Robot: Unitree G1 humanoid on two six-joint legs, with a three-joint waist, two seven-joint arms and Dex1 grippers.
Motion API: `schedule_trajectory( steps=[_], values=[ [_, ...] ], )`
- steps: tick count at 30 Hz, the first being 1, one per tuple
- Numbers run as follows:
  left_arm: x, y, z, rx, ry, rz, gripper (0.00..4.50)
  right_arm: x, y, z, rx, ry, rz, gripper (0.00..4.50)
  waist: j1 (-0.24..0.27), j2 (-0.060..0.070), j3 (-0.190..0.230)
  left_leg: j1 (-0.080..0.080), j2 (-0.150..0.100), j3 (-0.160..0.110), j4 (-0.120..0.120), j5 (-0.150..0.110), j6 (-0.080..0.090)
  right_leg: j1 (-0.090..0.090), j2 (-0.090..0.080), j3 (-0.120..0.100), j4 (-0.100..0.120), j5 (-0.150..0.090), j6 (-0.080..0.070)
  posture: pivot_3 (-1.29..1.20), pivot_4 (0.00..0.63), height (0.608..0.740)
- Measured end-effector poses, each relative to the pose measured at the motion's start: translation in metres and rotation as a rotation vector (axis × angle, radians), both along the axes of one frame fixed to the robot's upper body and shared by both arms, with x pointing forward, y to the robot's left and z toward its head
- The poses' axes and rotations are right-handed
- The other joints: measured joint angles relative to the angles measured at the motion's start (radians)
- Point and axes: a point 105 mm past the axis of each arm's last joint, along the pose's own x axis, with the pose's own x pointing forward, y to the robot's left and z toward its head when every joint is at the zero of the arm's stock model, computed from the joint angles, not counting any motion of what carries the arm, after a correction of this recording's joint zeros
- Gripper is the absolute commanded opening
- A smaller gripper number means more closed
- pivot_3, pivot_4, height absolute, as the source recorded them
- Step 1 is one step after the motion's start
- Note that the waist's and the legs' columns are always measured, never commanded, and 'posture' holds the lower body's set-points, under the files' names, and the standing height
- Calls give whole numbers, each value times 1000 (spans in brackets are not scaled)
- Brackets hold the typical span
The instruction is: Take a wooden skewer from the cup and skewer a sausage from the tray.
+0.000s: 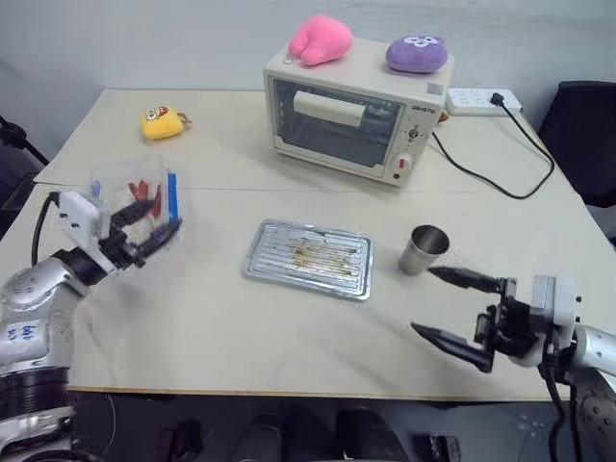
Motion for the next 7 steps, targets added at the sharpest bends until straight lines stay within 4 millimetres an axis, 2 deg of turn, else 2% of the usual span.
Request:
schedule_trajectory(
  steps=[2, 3, 5, 7],
  values=[
    [-26, -12, -27, 170, 61, -175, 3055, -5, -2, -11, -27, 30, 29, 4500, -1, 1, 0, 2, 0, 0, -1, -1, 1, 2, 0, 0, -2, 0, 0, 0, 150, 740],
    [-34, -14, -39, 196, 100, -218, 3055, -7, -5, -16, -33, 53, 27, 4500, -2, 3, 0, 4, 0, 1, -4, -1, 1, 4, 0, 1, -3, 0, 0, 0, 150, 740],
    [-48, -16, -61, 204, 157, -273, 3055, -6, -6, -25, -35, 74, 18, 4500, -3, 3, 1, 5, 1, 1, -5, -1, 1, 4, 0, 0, -4, 0, 0, 0, 150, 740],
    [-51, -19, -68, 180, 167, -279, 3055, -6, -1, -29, -23, 79, 23, 4500, -1, 3, 1, 5, 1, 1, -5, -1, 1, 4, 0, 0, -4, 0, 0, 0, 150, 740]
  ],
)
